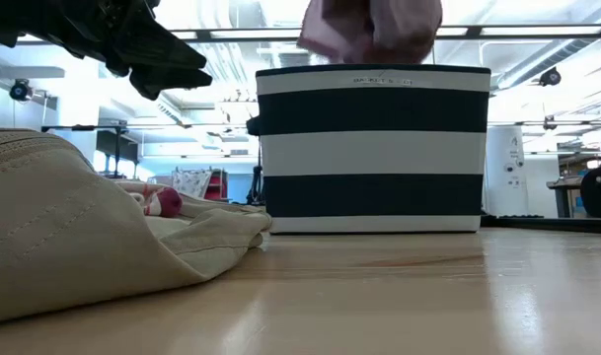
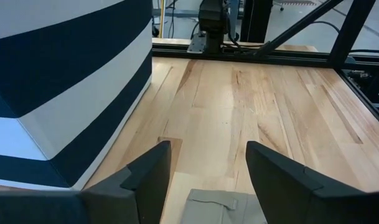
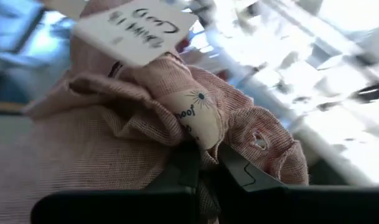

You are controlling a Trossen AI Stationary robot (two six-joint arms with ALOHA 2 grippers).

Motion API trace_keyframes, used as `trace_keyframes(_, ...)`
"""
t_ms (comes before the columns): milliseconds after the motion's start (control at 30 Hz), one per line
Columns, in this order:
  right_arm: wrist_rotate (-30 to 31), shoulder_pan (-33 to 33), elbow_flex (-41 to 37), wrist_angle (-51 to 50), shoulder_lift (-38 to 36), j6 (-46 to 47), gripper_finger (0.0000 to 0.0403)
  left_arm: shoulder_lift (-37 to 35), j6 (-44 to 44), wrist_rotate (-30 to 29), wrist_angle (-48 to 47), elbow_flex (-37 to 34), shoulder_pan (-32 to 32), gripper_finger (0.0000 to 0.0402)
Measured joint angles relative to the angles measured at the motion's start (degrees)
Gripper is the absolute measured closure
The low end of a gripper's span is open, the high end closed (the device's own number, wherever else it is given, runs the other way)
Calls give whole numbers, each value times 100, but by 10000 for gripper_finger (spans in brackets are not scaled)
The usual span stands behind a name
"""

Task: Sort clothes
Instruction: Put the pink polo shirt into the laundry bin

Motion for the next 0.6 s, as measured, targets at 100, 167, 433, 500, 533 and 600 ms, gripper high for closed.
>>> trace_keyframes(100, -982, -381, -10, -925, 84, 1029, 401, -1, 2, 0, 0, 0, -1, 205)
trace_keyframes(167, -1453, -721, -22, -1382, 172, 1428, 401, -1, 2, 0, 4, 0, -1, 204)
trace_keyframes(433, -2471, -1724, -360, -1824, 862, 1736, 401, -1, 63, 2, 5, 0, 1, 191)
trace_keyframes(500, -2801, -1928, -580, -1822, 1009, 1740, 401, -1, 63, 2, 5, 0, 1, 189)
trace_keyframes(533, -2950, -2010, -717, -1824, 1071, 1740, 401, -1, 63, 2, 7, 0, -1, 189)
trace_keyframes(600, -3209, -2126, -1034, -1812, 1177, 1741, 401, -1, 63, 2, 4, 0, 1, 188)
